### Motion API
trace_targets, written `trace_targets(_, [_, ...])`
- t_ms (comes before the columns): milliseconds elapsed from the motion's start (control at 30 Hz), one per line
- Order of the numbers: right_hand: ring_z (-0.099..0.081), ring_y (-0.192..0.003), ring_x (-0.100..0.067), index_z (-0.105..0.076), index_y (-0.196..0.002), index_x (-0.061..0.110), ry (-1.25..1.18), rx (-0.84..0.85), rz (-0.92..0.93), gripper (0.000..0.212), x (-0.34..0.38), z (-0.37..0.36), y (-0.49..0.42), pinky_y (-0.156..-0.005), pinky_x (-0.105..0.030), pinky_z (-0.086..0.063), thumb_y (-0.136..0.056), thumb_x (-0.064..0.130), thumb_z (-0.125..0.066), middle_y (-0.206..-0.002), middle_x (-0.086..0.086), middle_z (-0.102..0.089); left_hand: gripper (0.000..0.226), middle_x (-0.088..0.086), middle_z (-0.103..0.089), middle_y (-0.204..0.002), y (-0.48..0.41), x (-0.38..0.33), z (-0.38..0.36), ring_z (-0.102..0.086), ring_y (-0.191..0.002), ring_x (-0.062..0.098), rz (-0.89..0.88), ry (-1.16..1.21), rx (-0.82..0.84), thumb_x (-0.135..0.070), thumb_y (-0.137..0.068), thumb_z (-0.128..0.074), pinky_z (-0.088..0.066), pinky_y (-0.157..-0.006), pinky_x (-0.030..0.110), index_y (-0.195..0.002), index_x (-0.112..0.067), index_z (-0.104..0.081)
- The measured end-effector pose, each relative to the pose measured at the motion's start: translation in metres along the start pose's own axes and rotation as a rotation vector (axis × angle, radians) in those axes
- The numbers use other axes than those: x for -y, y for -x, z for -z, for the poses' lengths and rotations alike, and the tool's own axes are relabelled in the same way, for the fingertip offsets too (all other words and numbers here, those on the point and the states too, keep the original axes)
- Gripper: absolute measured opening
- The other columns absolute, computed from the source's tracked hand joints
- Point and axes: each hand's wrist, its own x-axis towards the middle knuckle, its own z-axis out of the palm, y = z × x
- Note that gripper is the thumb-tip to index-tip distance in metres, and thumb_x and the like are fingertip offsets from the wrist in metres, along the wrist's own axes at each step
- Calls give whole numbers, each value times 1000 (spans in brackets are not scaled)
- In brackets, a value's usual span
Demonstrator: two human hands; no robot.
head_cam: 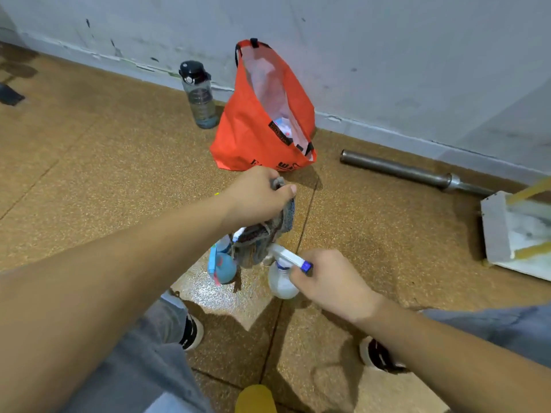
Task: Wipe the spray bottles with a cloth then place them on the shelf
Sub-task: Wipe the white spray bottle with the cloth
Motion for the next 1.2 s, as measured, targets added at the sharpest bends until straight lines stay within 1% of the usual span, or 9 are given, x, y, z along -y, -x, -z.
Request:
trace_targets(233, [-48,-56,-9,-64,-91,11,-170,-252,42,24,5,129,35,-55,-27,-38,-97,35,-64,-71,-3,-60,51,5,-52,-75,-9,-67,2,-48,-68,13,-90,318,-27,-44,-88,-79,-40,-64,29,-98,4,-67])
trace_targets(400, [-68,-84,-23,-64,-102,19,-232,-331,34,26,5,178,48,-79,-46,-57,-99,45,-60,-93,-5,-74,36,2,-55,-76,-20,-100,-20,-48,-68,13,-193,406,-123,-40,-99,-67,-43,-66,31,-95,-5,-71])
trace_targets(567, [-67,-94,-35,-67,-107,22,-410,-351,8,19,-10,197,62,-87,-61,-55,-100,39,-64,-97,-10,-72,36,11,-46,-68,-30,-127,-40,-45,-60,11,-249,459,-163,-35,-107,-55,-44,-57,29,-84,-7,-58])
trace_targets(667, [-69,-93,-30,-66,-111,17,-512,-360,-28,17,-26,204,63,-89,-57,-57,-96,24,-71,-99,-6,-74,26,-2,-60,-71,-28,-138,-53,-55,-59,-3,-318,400,-194,-28,-109,-51,-47,-57,18,-93,-13,-64])
trace_targets(733, [-71,-91,-26,-67,-112,20,-522,-372,-32,17,-37,208,60,-90,-55,-58,-96,19,-71,-100,-2,-75,25,-4,-64,-76,-27,-139,-56,-56,-68,2,-363,323,-229,-30,-109,-49,-47,-66,26,-95,-18,-66])
trace_targets(867, [-68,-93,-29,-68,-110,20,-374,-394,28,13,-56,210,47,-89,-51,-55,-98,25,-68,-101,-5,-74,25,-9,-62,-73,-19,-141,-58,-54,-68,1,-329,357,-303,-35,-109,-48,-46,-66,22,-96,-24,-66])
trace_targets(1000, [-65,-97,-15,-70,-111,21,-324,-490,112,14,-59,214,34,-82,-29,-51,-97,25,-69,-106,3,-71,24,1,-63,-80,-11,-132,-58,-51,-68,-2,-347,356,-341,-31,-109,-47,-42,-63,16,-99,-22,-66])
trace_targets(1100, [-65,-79,-8,-68,-108,22,-410,-470,113,10,-57,213,23,-68,-20,-49,-99,27,-67,-92,15,-72,21,-15,-70,-84,-9,-130,-55,-60,-72,-7,-349,410,-346,-25,-110,-45,-45,-63,12,-106,-26,-66])
trace_targets(1200, [-66,-79,-10,-65,-108,19,-389,-441,178,10,-50,203,13,-70,-26,-51,-101,26,-65,-91,10,-72,21,-4,-65,-92,-3,-135,-50,-57,-76,0,-493,342,-387,-23,-110,-44,-43,-66,9,-110,-34,-62])
